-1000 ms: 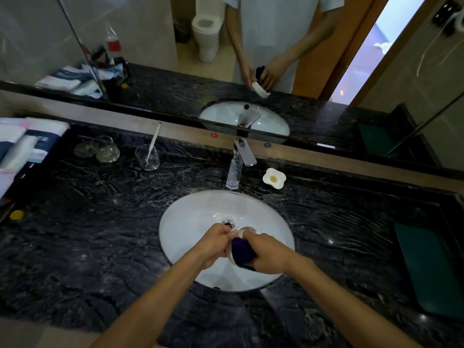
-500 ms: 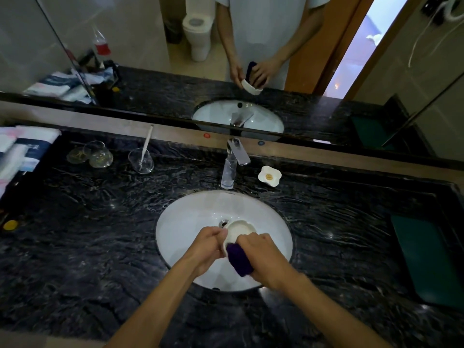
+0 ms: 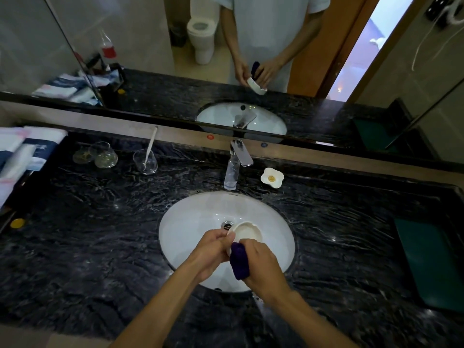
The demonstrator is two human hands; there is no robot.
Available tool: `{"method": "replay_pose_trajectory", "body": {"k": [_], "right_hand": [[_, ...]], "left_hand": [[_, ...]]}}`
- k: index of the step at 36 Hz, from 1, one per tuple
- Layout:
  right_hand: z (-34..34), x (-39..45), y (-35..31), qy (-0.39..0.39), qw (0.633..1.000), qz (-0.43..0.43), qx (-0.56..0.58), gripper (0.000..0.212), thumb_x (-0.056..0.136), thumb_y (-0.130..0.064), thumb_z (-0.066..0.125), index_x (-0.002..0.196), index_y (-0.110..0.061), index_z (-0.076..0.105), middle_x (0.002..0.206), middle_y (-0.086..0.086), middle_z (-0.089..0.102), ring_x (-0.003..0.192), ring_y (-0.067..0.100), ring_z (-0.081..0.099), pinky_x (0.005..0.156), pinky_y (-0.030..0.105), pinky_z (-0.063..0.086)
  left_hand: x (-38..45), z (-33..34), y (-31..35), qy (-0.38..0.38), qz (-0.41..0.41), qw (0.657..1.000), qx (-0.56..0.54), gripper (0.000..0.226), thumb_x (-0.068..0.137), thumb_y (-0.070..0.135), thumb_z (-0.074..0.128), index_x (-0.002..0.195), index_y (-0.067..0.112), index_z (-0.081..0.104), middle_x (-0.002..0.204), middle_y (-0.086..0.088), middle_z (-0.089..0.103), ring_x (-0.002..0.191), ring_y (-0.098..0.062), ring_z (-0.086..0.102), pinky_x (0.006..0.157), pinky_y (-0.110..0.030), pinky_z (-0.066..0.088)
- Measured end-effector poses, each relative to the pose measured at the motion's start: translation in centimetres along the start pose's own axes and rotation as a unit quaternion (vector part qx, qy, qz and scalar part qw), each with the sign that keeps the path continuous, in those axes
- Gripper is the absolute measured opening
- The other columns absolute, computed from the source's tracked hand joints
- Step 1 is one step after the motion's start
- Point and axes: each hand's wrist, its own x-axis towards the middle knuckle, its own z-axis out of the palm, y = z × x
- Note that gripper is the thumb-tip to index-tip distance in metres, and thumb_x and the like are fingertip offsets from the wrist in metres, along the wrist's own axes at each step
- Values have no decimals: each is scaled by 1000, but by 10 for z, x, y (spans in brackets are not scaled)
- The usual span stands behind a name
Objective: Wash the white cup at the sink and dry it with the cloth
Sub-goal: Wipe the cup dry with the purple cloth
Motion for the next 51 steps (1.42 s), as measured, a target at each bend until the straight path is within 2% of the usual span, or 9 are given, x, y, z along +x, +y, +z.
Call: {"method": "replay_pose_trajectory", "body": {"k": [5,9,12,16,24,31,40,46,51], "right_hand": [[-34,8,14,-81,971,-200,-100,59,67,-16,80,117,-25,50,108,-3,64,94,19,58,81,26,45],[-59,16,13,-87,945,-293,-121,40,80,-22,72,117,-22,57,106,-3,66,93,19,57,86,29,46],[-64,20,13,-79,962,-247,-82,39,81,-34,75,114,-24,56,103,-4,65,89,19,58,82,33,50],[-55,19,11,-69,993,-95,15,73,63,-63,82,119,-28,51,111,-9,66,92,14,60,77,27,49],[-13,-2,-8,44,989,86,115,85,48,-83,73,112,-31,53,95,-15,71,84,8,64,71,28,54],[-10,-5,-3,25,995,47,84,65,60,-60,79,111,-29,54,100,-10,68,91,12,56,77,27,52],[-64,10,11,-98,988,-117,28,61,63,-55,86,109,-27,57,100,-13,65,82,3,46,71,5,32],[-52,11,15,-77,994,-40,72,78,55,-66,84,120,-36,53,103,-17,68,88,5,61,76,20,48],[-23,-1,-3,48,983,89,155,57,56,-52,89,93,-33,49,86,-18,60,78,5,56,61,14,38]], "left_hand": [[-6,-22,16,-140,-57,988,-42,47,101,38,53,120,-4,66,113,-22,70,105,-32,66,94,-49,55],[-2,-30,34,-186,-74,980,-8,52,98,34,59,126,-9,61,128,-29,63,114,-35,63,97,-52,53],[1,-26,39,-169,-63,984,-8,51,95,29,64,124,-13,60,120,-29,64,108,-35,64,99,-55,52],[2,-17,31,-136,-41,990,-23,44,97,28,61,120,-10,65,114,-28,67,104,-35,66,94,-53,55],[-3,-4,3,-72,-29,995,-55,43,98,29,59,115,-11,67,103,-26,70,91,-29,70,77,-40,59],[-10,-5,0,-104,-42,992,-54,39,98,33,57,107,-2,71,95,-17,70,86,-26,68,74,-39,58],[-8,-15,40,-193,-138,971,-22,49,100,36,55,130,-2,57,116,-19,65,103,-32,68,91,-51,58],[-5,-7,30,-163,-84,983,-26,41,98,25,60,122,-7,63,109,-20,72,103,-33,70,88,-51,59],[-6,2,8,-64,-31,996,-55,36,99,25,58,113,-7,65,103,-23,74,92,-30,73,77,-45,60]]}}
